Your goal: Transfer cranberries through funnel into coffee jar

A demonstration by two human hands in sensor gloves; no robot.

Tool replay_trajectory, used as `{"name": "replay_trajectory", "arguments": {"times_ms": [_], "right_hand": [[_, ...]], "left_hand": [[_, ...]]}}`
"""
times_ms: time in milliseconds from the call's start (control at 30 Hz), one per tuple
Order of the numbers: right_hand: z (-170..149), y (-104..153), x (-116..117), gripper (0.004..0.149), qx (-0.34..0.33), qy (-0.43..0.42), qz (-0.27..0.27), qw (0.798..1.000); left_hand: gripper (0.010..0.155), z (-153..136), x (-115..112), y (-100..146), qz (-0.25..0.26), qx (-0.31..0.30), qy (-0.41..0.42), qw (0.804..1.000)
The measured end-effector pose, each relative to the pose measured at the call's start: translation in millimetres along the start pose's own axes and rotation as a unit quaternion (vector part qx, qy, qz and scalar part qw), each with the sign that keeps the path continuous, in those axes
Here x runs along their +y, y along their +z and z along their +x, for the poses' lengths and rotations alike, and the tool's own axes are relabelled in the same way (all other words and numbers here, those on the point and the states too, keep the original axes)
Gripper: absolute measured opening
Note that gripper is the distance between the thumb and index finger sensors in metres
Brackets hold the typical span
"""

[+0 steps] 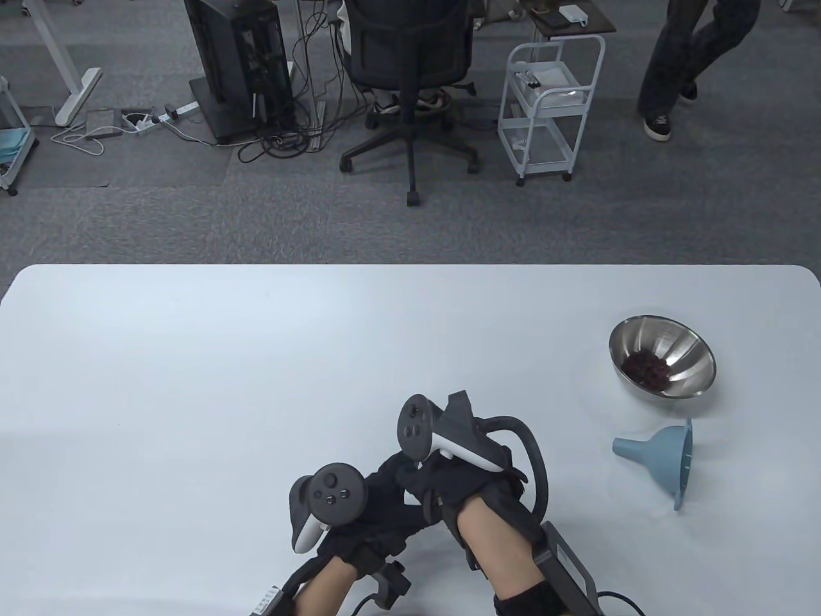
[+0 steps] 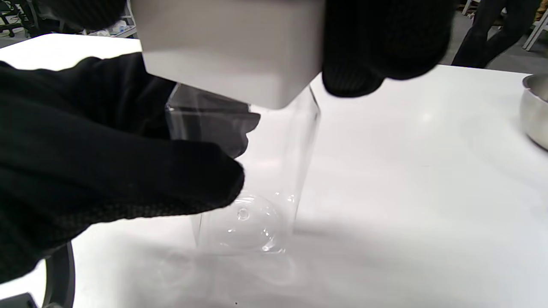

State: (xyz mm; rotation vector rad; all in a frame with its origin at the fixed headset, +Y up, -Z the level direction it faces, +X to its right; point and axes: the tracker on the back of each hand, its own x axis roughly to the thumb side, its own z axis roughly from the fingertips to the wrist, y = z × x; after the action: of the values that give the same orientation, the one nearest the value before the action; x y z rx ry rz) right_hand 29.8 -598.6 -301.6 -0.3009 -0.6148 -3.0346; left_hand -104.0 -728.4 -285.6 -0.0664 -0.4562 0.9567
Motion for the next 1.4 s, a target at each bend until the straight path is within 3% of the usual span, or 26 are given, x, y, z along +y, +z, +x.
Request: {"name": "replay_trajectory", "arguments": {"times_ms": [267,567,1033,1133,1267,1400], "right_hand": [[1,4,0,0.044,-0.064,-0.015,0.005,0.998],[-9,12,-5,0.046,-0.144,-0.054,0.000,0.988],[-23,21,-15,0.048,-0.197,-0.101,-0.013,0.975],[-31,28,-22,0.049,-0.178,-0.107,-0.048,0.977],[-53,34,-23,0.053,-0.089,-0.084,-0.123,0.985],[-72,27,-5,0.060,-0.008,-0.057,-0.127,0.990]], "left_hand": [[0.089,0,0,0,-0.004,-0.004,0.005,1.000],[0.089,3,1,0,-0.005,-0.016,0.022,1.000],[0.088,1,-1,-1,-0.024,-0.017,0.018,0.999],[0.089,0,0,0,-0.016,-0.012,0.018,1.000],[0.088,-2,3,1,0.003,-0.001,0.012,1.000],[0.088,-5,7,1,0.025,0.005,0.005,1.000]]}}
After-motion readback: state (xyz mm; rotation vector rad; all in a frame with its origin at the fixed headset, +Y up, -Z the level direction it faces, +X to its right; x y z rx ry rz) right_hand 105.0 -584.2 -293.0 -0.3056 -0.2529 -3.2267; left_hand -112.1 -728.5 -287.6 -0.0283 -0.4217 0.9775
